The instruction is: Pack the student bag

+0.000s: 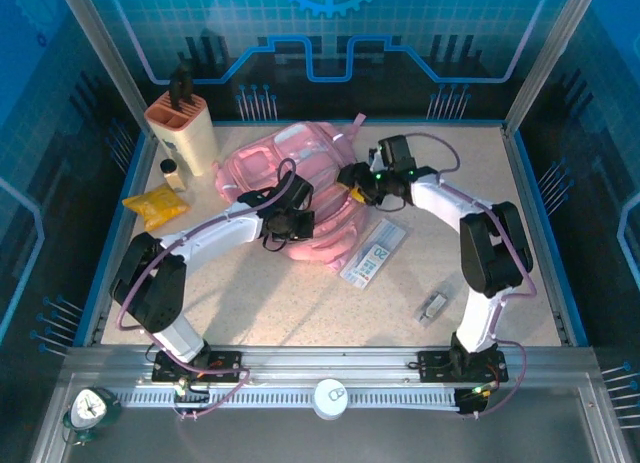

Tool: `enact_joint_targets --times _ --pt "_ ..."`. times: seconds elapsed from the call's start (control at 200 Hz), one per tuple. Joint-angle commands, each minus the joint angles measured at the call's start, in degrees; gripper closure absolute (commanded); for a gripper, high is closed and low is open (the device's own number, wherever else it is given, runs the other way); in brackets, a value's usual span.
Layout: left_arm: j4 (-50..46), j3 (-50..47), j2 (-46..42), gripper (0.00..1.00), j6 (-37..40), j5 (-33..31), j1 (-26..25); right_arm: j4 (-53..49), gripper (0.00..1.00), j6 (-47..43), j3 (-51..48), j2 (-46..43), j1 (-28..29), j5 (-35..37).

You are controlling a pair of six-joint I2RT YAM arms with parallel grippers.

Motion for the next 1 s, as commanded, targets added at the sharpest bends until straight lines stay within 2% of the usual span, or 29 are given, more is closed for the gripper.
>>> enact_joint_targets --times 0.0,0.105,0.185,0.335,0.41,0.635,0.79,0.871,0.996 --pt "3.0 2.5 -0.1 1.00 0.1 1.6 0.3 8.4 0.40 5.7 -4.2 -1.9 4.3 -4.2" --pt "3.1 1.9 -0.1 1.00 0.1 1.2 0.3 9.8 0.46 6.3 -3.3 -0.4 6.6 -3.0" --pt "3.3 1.2 -0.3 1.00 0.6 1.9 0.3 11.3 0.56 7.0 -2.5 1.2 7.3 -3.4" --pt "2.2 0.4 -1.4 1.00 2.8 2.4 0.4 10.8 0.87 6.2 -3.3 0.2 6.9 -0.7" --pt "1.2 -0.5 -2.3 1.00 3.5 0.6 0.3 12.9 1.00 7.5 -4.4 -0.6 5.8 -0.8" --pt "-4.9 -6.3 -5.5 1.00 2.8 -9.2 1.4 14.0 1.00 8.3 -4.7 -2.6 0.8 -3.1" --pt "-6.1 -11.6 -8.7 1.00 1.9 -15.4 6.8 12.8 1.00 8.4 -4.6 -3.9 -3.3 -4.7" --pt "-3.0 -14.1 -12.7 1.00 2.5 -18.1 9.4 13.2 1.00 9.0 -4.2 -3.3 -5.3 -6.1" --pt "9.3 -19.1 -18.3 1.00 5.8 -22.0 12.4 13.0 1.00 8.7 -2.5 -2.5 -6.9 -7.0"
